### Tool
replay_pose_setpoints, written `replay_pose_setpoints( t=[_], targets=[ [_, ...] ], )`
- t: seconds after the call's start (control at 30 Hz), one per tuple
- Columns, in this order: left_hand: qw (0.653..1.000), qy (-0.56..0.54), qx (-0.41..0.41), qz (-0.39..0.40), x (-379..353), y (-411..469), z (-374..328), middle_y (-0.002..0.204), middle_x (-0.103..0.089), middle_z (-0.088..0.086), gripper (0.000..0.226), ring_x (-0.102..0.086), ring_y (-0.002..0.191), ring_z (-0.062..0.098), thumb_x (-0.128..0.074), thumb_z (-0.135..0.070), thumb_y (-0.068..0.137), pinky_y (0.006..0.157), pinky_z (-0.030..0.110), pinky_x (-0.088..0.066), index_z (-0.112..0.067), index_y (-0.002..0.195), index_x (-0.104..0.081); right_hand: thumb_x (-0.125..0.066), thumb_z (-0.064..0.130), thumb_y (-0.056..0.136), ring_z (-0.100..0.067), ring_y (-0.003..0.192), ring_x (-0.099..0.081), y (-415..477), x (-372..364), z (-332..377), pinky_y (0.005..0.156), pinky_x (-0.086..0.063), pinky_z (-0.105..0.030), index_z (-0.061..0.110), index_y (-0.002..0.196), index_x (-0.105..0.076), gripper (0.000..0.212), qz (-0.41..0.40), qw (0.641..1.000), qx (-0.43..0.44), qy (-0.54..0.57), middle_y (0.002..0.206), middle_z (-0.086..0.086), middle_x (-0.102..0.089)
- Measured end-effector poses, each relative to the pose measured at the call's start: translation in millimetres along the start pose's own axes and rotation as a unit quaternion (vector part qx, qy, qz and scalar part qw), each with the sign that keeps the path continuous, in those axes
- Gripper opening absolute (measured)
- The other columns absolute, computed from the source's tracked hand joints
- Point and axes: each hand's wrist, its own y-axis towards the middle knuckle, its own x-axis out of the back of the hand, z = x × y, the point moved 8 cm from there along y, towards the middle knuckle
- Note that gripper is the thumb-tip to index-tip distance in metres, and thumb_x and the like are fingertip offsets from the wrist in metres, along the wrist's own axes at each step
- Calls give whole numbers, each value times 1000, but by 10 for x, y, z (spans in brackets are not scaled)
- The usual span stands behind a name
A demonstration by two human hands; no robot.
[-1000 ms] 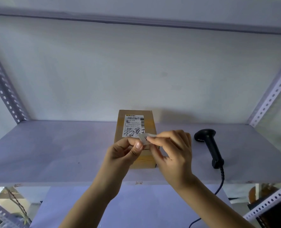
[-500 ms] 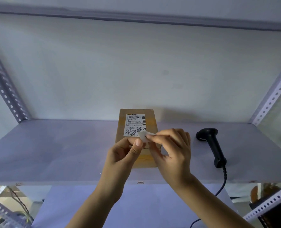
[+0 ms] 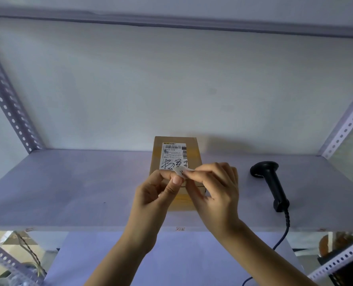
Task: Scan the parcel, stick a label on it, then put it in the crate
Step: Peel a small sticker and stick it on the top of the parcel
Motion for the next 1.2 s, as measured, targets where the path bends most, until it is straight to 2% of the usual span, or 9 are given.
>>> replay_pose_setpoints(
  t=[0.2, 0.3, 0.4, 0.47, 0.6, 0.8, 0.97, 1.07, 1.2],
  targets=[
    [1000, 8, -12, -12, -4, 4, -14, 57, -60, -16, 18, -53, 53, -7, -57, -27, 83, 55, 2, -40, -10, 78, -61, -79, 10, 76, -24, 69, -62, 0, -67, 22, 62, -45, -36, 12, 78, -76, 5, 43, 999, -12, 12, 76, -1, -69],
    [998, 33, -15, -48, 76, 28, -5, 61, -64, -12, 15, -58, 58, -3, -63, -27, 83, 59, 5, -42, -13, 77, -62, -74, 5, 80, -16, 80, -64, 4, -148, 20, 70, -51, -30, 11, 88, -75, 10, 108, 987, -65, 102, 85, 1, -72],
    [993, 80, -14, -82, 187, 58, 25, 90, -63, 19, 14, -60, 72, 23, -66, -28, 85, 63, 24, -45, -29, 70, -65, -68, 12, 84, -4, 84, -66, -67, -244, -47, 74, -48, -14, 18, 98, -73, 16, 177, 929, -212, 247, 91, 11, -74],
    [986, 137, -31, -91, 218, 83, 1, 92, -57, 10, 17, -53, 68, 27, -65, -28, 85, 60, 31, -42, -32, 69, -65, -66, 18, 86, -1, 81, -66, -106, -292, -73, 71, -48, -12, 23, 95, -73, 12, 195, 888, -283, 305, 89, 13, -74],
    [978, 194, -45, -61, 185, 127, 3, 88, -52, 3, 13, -49, 68, 35, -61, -30, 83, 55, 29, -39, -27, 70, -64, -68, 14, 88, -2, 73, -66, -103, -340, -180, 70, -53, -23, 19, 82, -72, 9, 187, 847, -360, 343, 76, 10, -74],
    [984, 174, -29, -25, 175, 157, 30, 85, -55, 0, 16, -56, 68, -1, -66, -28, 80, 60, 7, -41, -21, 66, -65, -66, 9, 88, 2, 62, -63, -159, -424, -280, 61, -48, -9, 12, 79, -71, 11, 179, 808, -423, 369, 66, 11, -71],
    [991, 128, 25, -30, 413, 195, 137, 84, -61, 18, 23, -54, 72, 15, -64, -26, 72, 67, 26, -41, -3, 69, -60, -66, 14, 88, -3, 50, -57, -227, -497, -507, 51, -45, -12, 20, 68, -70, 21, 119, 762, -522, 363, 56, 9, -67],
    [988, 141, 49, -47, 640, 222, 160, 67, -66, -1, 10, -55, 67, 10, -61, -20, 72, 65, 26, -42, -16, 66, -68, -66, 15, 88, -7, 50, -55, -238, -544, -618, 53, -41, -20, 22, 65, -71, 25, 68, 729, -565, 380, 61, 8, -68],
    [980, 164, 71, -89, 1111, 240, 174, 68, -74, -3, 18, -65, 71, 7, -64, -34, 60, 74, 24, -49, -20, 66, -73, -65, 17, 90, -4, 48, -53, -213, -603, -701, 54, -39, -21, 28, 61, -74, 32, 23, 717, -581, 386, 63, 10, -70]
  ],
)
